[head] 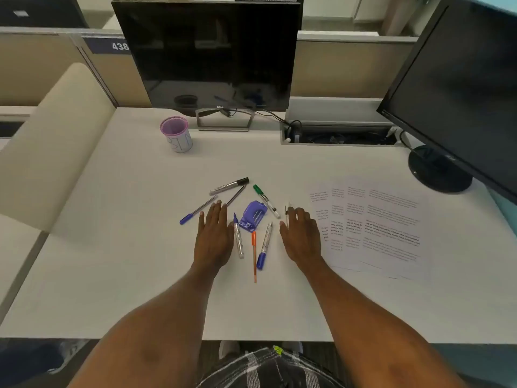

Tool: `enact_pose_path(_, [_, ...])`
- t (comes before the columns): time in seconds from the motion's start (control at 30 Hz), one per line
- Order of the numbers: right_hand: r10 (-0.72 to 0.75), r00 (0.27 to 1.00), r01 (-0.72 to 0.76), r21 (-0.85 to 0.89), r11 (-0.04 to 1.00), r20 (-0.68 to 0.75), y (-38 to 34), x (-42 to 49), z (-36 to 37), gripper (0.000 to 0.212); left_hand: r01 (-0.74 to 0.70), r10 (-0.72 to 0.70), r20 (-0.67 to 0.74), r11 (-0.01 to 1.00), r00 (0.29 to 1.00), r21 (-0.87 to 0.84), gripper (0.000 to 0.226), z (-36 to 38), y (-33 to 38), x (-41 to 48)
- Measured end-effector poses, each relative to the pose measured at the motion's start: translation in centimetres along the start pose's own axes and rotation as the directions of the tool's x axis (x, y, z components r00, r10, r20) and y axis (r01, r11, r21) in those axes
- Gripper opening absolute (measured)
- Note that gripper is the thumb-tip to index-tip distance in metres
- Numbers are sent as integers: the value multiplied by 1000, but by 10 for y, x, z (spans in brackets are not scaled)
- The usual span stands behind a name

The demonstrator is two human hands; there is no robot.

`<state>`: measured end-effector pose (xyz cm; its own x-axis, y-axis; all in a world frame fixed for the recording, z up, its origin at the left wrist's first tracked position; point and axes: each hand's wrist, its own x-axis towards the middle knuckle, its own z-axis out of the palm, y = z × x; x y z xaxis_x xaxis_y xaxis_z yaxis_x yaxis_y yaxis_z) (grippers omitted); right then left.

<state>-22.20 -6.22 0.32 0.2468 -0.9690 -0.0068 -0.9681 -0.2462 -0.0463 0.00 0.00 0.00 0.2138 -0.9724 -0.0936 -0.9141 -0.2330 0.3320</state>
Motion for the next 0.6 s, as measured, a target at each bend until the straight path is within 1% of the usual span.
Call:
enact_pose_path(0.13, [24, 999, -23, -18, 1000, 23, 7, 10, 1, 49, -21, 21, -24, 1000, 999, -12, 55, -5, -4, 21])
enact_pose_path(0.27, [39, 997, -40, 8, 999, 70, 7, 21, 4, 49, -61, 61, -37, 998, 997, 11, 55, -7, -5, 47])
enact_pose_path(0.37, [46, 994, -47, 7, 999, 101, 8, 29, 8, 50, -80, 81, -17, 997, 997, 22, 55, -10, -6, 69])
enact_pose_path(0.47, [53, 993, -57, 40, 998, 103, 7, 38, 13, 46, -106, 106, -10, 994, 994, 29, 56, -12, -6, 89])
enact_pose_path(0.6, [29, 993, -37, 76, 996, 113, 8, 54, 19, 46, -95, 94, 18, 995, 995, 9, 60, -14, -6, 111])
